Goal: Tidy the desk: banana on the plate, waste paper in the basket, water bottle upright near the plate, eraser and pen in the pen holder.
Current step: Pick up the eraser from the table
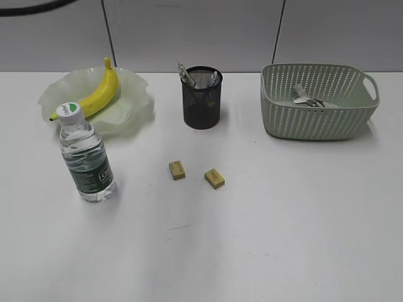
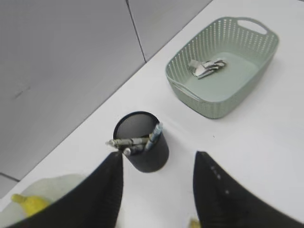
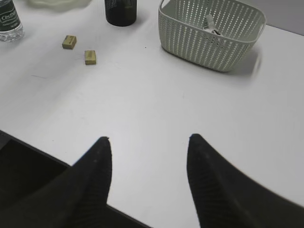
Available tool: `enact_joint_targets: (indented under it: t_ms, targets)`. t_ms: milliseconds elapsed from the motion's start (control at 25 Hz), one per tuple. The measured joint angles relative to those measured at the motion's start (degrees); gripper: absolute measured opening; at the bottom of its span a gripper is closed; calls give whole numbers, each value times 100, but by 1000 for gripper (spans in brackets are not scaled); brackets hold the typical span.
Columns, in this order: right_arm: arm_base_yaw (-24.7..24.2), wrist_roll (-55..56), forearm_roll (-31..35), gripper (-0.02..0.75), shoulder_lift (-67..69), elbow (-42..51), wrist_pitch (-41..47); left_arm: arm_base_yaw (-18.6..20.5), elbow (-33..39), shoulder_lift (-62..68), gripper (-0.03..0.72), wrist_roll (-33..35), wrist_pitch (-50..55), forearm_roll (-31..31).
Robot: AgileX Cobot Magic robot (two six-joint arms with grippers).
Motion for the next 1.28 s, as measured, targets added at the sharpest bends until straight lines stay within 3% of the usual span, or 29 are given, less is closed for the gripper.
enact_joint_targets:
  t_ms: [360,840,1080,1280]
  targets:
    - [0,0,-7,413,0,0,-5,0,196,-1413,356,-392,2839,90]
    - [0,0,-18,413,578,-100,-372,0,3071,-4571,349,-874,2936,259]
    - [0,0,100,413,1162,-149,-1469,0,4567,-6394,349,-900,2969,209]
    - [0,-48,133,413,2213,-337,-2122,0,5302,-7896,349,-925,2682,283]
